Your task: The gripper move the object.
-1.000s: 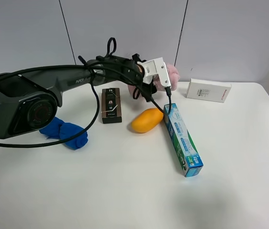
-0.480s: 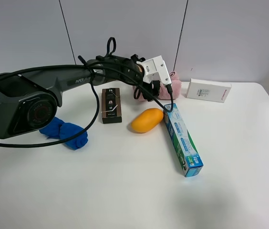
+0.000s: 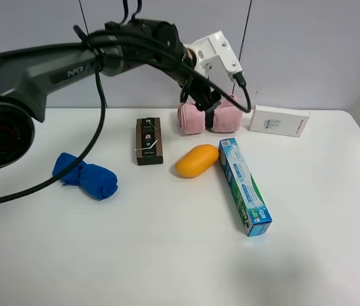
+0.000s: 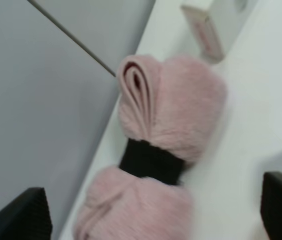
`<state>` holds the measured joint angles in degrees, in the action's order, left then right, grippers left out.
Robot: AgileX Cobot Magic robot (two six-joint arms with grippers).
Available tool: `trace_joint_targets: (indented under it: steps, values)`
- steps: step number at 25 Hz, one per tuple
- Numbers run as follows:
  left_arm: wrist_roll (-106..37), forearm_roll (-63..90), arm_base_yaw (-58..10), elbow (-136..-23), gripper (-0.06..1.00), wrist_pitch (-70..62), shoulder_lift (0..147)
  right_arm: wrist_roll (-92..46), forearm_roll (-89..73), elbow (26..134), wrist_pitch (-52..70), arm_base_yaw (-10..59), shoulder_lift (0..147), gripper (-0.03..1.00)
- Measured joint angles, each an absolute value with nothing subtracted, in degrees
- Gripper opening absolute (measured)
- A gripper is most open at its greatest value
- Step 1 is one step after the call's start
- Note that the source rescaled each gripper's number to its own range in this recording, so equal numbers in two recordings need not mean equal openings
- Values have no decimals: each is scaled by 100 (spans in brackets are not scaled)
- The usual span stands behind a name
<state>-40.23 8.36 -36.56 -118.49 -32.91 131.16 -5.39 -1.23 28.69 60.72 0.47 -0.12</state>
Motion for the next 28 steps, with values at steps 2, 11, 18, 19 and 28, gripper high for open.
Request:
trace_joint_targets:
  steps: [2, 11, 18, 19, 28]
  values:
    - [-3584, 836, -3693, -11854, 76, -3792, 12875, -539, -123, 2869, 6072, 47, -12, 100]
    - [-625, -240, -3690, -11854, 76, -5704, 12066, -539, -123, 2869, 6072, 47, -12, 100]
    - [-65, -1015, -2832, -11854, 76, -5983, 11306, -539, -123, 2869, 6072, 47, -12, 100]
    - [-57, -1044, -2641, -11854, 76, -5988, 11188, -539, -123, 2869, 6072, 47, -12, 100]
    - [-314, -1221, -881, -11848, 76, -6495, 10326, -539, -123, 2869, 6072, 47, -12, 100]
